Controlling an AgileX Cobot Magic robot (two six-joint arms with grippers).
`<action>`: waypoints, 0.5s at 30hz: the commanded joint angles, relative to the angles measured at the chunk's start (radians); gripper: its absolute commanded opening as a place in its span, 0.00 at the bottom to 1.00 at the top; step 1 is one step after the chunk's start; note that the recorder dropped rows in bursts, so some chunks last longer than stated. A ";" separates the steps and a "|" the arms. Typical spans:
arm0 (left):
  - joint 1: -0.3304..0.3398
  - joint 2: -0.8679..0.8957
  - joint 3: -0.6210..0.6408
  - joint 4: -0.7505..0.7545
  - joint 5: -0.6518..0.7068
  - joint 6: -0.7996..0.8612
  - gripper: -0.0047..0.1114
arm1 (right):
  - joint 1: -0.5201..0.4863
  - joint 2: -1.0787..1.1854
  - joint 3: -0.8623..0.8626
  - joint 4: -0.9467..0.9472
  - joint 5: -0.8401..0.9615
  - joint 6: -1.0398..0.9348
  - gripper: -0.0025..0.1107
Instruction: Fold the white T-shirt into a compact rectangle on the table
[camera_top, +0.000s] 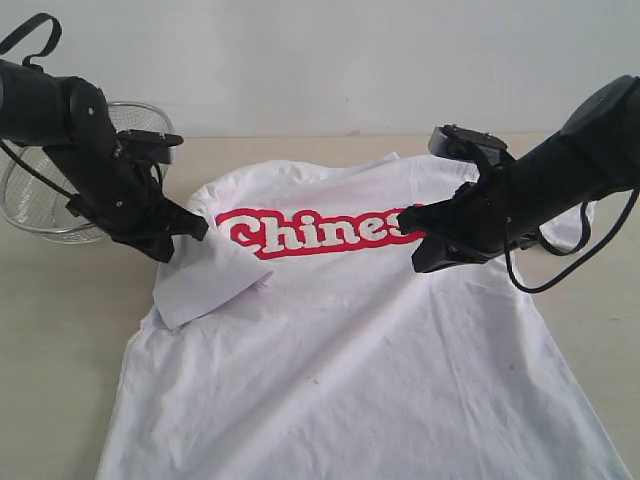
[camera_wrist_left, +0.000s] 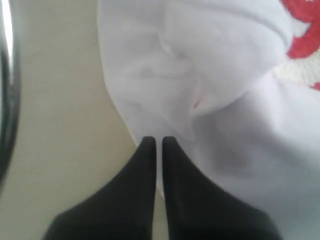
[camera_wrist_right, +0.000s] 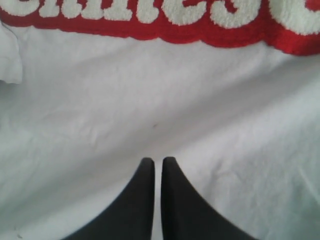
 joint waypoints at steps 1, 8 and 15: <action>-0.002 0.035 -0.006 -0.019 0.001 0.009 0.08 | 0.002 -0.008 0.003 -0.005 -0.005 -0.010 0.03; -0.002 0.062 -0.006 -0.007 -0.029 0.009 0.08 | 0.002 -0.008 0.003 -0.005 -0.005 -0.014 0.03; 0.009 0.071 -0.006 0.049 -0.043 -0.010 0.08 | 0.002 -0.008 0.003 -0.005 -0.005 -0.016 0.03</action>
